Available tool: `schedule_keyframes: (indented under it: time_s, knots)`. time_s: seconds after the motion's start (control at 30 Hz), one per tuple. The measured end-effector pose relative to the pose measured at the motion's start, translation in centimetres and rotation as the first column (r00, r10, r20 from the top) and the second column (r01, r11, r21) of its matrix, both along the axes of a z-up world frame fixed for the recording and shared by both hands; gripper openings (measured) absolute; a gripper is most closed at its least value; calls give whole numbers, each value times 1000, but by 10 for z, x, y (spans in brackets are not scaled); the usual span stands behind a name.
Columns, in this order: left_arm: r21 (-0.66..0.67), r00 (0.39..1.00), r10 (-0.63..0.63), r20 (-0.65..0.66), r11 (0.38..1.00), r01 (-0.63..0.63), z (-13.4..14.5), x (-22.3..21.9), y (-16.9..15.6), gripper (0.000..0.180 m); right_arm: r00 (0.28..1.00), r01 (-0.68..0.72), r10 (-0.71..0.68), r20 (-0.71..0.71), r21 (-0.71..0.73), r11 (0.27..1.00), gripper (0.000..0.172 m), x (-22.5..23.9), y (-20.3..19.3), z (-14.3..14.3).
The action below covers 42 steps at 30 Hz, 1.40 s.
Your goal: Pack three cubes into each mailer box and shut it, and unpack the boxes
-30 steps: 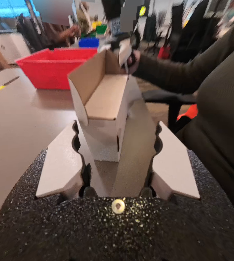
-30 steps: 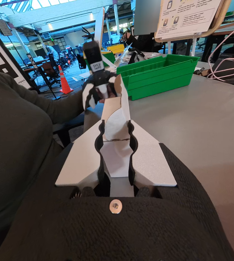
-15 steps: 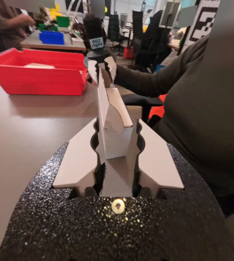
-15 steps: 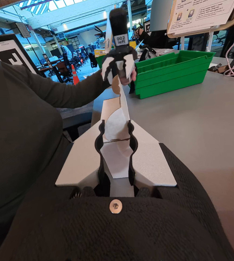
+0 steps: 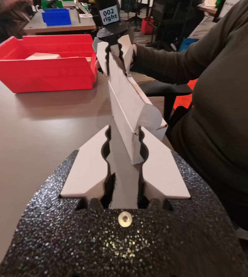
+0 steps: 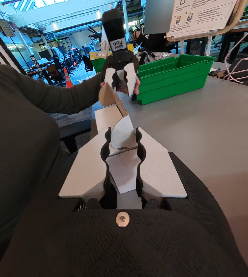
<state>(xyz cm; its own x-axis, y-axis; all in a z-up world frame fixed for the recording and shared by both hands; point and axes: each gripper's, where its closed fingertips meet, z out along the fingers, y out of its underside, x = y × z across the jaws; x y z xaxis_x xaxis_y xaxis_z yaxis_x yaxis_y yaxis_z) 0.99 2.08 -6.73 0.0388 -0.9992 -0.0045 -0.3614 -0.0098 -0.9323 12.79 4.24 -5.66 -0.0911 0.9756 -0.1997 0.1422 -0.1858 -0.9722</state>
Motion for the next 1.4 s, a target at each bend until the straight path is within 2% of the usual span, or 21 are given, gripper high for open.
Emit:
schedule_keyframes:
  time_s: [0.13,0.23,0.3,0.47,0.6,0.7,0.77,1.0,1.17,1.3,1.4]
  knots:
    - [70,999,42,10,997,-43,4,1,-8,45,999,40,-40,-3,10,999,31,-1,0,0]
    - [-5,998,-21,52,1000,21,7,0,-26,56,998,53,-53,-15,8,999,31,-2,0,1]
    - [-21,998,-32,51,999,33,4,0,-29,57,998,58,-58,-18,14,998,31,-2,0,0]
    - [-11,997,-30,65,999,30,3,6,-28,37,999,46,-46,-18,8,999,31,-1,-1,0]
    - [0,998,-10,57,1000,10,3,10,-26,38,998,60,-60,-14,14,998,31,-2,-1,0]
    - [11,993,113,22,994,-113,2,12,-13,35,998,67,-67,-5,29,997,32,-3,-4,-1]
    - [19,989,146,9,989,-146,2,14,-13,34,998,70,-70,6,46,996,32,-3,-6,-1]
    - [23,990,144,-3,989,-144,2,15,-17,34,997,-41,35,67,90,995,32,1,-13,-3]
    - [83,986,142,-84,987,-135,0,18,-23,34,976,-164,144,164,116,980,32,4,-16,-4]
    - [109,977,137,-161,987,-120,-1,16,-26,35,962,-185,146,232,157,970,32,1,-16,-6]
    - [110,979,137,-150,986,-122,-1,15,-27,35,969,-167,124,213,198,966,32,0,-19,-6]
